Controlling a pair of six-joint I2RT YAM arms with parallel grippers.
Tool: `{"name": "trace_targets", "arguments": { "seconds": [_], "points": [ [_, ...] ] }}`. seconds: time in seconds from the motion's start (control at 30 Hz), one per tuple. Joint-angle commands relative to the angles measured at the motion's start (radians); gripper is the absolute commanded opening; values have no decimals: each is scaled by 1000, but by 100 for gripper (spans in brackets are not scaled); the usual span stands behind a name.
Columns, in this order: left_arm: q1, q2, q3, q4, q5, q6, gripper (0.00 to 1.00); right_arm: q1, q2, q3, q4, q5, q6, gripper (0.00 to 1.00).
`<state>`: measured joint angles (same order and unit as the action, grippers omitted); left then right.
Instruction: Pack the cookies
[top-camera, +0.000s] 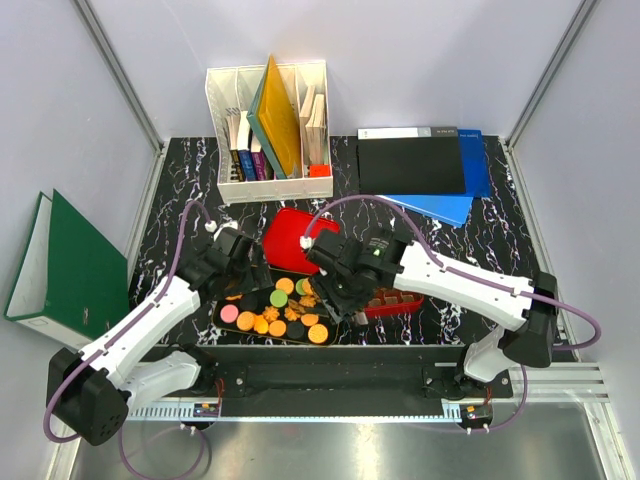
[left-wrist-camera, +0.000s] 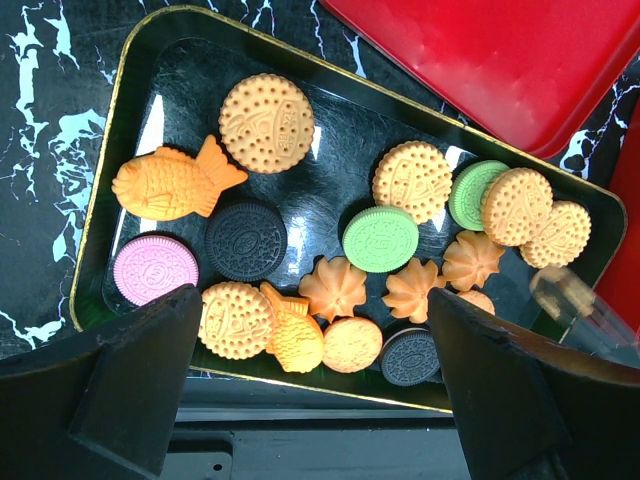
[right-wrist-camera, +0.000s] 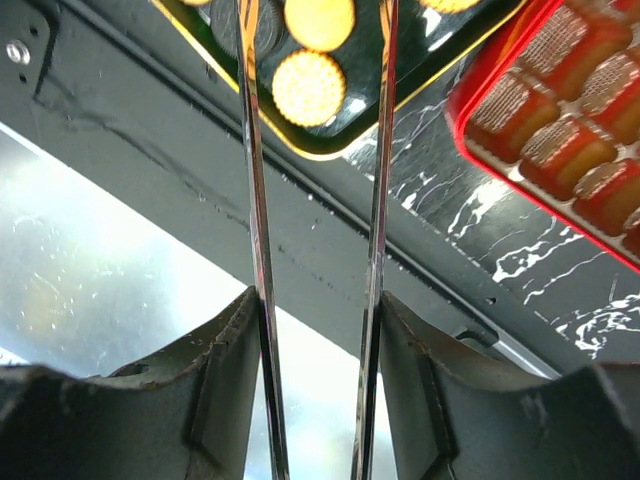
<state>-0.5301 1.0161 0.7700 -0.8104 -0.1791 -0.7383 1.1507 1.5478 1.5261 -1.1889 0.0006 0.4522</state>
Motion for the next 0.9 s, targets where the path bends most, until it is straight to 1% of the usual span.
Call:
{"name": "trace_targets", "arguments": {
  "seconds": [0.0, 0.43, 0.63, 0.7, 0.87],
  "points": [
    [-2, -21, 14, 33, 10, -6, 98, 20, 0, -20, 29, -48, -10, 52],
    [-1, -25, -1, 33, 20, -9, 98, 40, 12, -121, 66, -47, 17, 51],
    [-2, -27, -5, 34, 21, -6, 98, 46, 38, -110, 78, -54, 19, 50],
    [-2, -30, -3, 34, 23, -3, 98, 49, 43, -104, 78, -59, 17, 48],
    [-2, -33, -1, 33, 23, 1, 98, 64, 35, -89, 34, -65, 28, 48]
  ]
}}
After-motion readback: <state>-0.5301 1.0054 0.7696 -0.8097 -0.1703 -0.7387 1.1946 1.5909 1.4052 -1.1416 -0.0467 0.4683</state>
